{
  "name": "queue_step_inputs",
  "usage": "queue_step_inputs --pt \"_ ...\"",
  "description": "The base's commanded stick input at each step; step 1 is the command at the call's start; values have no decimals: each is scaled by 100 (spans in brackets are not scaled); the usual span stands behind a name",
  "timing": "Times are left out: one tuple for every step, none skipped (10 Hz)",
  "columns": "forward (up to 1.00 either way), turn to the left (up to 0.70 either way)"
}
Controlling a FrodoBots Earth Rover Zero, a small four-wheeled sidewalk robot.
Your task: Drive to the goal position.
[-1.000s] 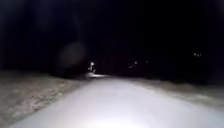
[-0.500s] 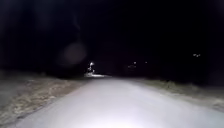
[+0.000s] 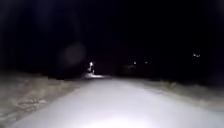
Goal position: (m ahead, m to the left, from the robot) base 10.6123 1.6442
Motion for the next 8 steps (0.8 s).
queue_step_inputs --pt "70 0" --pt "70 0" --pt "70 0" --pt "70 0" --pt "70 0" --pt "70 0" --pt "70 0" --pt "70 0"
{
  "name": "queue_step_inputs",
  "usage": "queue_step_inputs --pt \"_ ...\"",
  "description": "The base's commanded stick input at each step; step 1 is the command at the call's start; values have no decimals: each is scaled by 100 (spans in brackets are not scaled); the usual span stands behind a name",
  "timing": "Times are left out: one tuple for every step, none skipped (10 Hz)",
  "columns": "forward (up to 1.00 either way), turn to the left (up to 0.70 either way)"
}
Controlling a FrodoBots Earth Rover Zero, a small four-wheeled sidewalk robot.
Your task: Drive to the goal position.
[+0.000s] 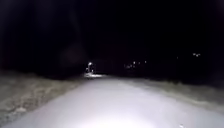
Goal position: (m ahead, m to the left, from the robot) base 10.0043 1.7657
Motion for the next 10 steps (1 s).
queue_step_inputs --pt "70 0" --pt "70 0" --pt "70 0" --pt "70 0" --pt "70 0" --pt "70 0" --pt "70 0" --pt "70 1" --pt "70 14" --pt "70 14"
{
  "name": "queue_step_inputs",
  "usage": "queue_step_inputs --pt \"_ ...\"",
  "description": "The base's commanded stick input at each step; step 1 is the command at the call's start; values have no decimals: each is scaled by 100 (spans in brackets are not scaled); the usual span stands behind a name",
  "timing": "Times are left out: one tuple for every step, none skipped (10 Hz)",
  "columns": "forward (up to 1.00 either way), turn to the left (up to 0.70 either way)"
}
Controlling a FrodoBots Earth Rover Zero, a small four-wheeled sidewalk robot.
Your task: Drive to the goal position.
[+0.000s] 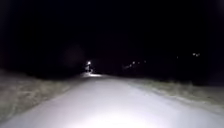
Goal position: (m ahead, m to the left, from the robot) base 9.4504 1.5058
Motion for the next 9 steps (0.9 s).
queue_step_inputs --pt "70 14" --pt "70 14" --pt "70 14" --pt "70 14" --pt "70 14" --pt "70 14" --pt "70 14" --pt "70 14" --pt "70 1"
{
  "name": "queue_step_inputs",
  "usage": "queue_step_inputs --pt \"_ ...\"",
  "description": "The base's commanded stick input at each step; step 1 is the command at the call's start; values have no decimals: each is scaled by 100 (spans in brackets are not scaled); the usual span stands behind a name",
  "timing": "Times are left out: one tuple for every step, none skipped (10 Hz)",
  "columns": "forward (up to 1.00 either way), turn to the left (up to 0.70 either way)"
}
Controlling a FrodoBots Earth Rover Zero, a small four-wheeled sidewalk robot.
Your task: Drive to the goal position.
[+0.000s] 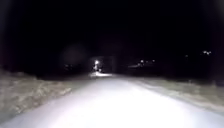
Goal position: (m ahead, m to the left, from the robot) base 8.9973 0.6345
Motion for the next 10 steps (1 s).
queue_step_inputs --pt "70 0" --pt "70 0" --pt "70 0" --pt "70 0" --pt "70 0" --pt "70 0" --pt "70 0" --pt "70 0" --pt "70 0" --pt "70 0"
